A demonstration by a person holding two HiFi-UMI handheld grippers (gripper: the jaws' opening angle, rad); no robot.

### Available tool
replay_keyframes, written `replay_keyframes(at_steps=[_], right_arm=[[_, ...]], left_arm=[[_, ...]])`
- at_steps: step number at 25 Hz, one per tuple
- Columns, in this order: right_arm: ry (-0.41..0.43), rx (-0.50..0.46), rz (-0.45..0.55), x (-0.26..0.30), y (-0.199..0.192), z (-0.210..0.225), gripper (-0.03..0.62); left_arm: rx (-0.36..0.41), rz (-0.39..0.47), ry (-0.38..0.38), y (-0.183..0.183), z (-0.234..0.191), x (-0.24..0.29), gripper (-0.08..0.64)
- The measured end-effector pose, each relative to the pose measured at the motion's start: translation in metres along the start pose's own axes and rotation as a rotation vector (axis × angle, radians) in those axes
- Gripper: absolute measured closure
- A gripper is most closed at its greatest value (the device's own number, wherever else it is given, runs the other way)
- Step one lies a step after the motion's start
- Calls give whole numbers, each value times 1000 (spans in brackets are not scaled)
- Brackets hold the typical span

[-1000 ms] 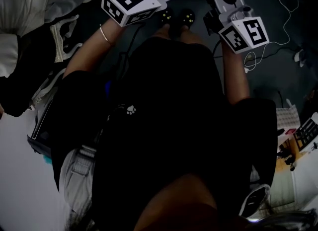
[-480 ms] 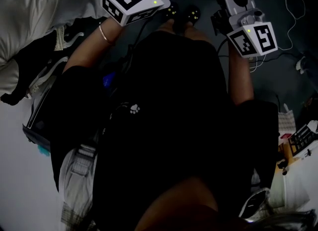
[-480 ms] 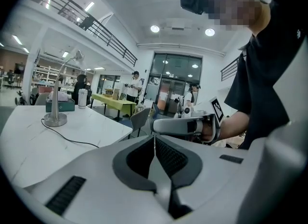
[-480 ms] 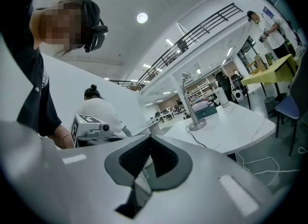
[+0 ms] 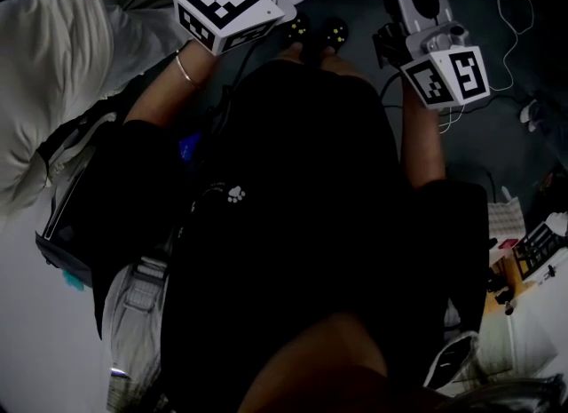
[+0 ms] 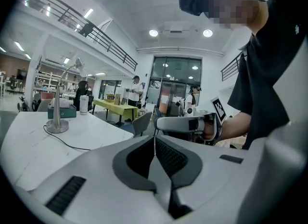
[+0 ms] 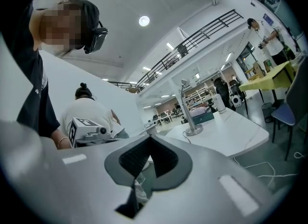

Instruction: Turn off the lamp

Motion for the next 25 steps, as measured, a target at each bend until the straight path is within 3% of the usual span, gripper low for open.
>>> replay_keyframes(at_steps=[11,16,25], right_arm=[[-37,-13,57,-7,15,-5,592],[-71,-19,84,-6,16,-9,592],[-90,-31,127,-40,43,26,592]], left_arm=[[64,23,6,15,4,2,545],[47,64,-5,17,0,-3,545],[67,55,-25,40,12,47,545]])
Point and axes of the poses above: the fingertips, and each gripper's own axes: x forward along the fingers, z to its right, y out of its top, the point moved 3 cm from there along -x, backward along the fingers, and after that the axes turned 15 degrees about -y, right-handed, at the moved point
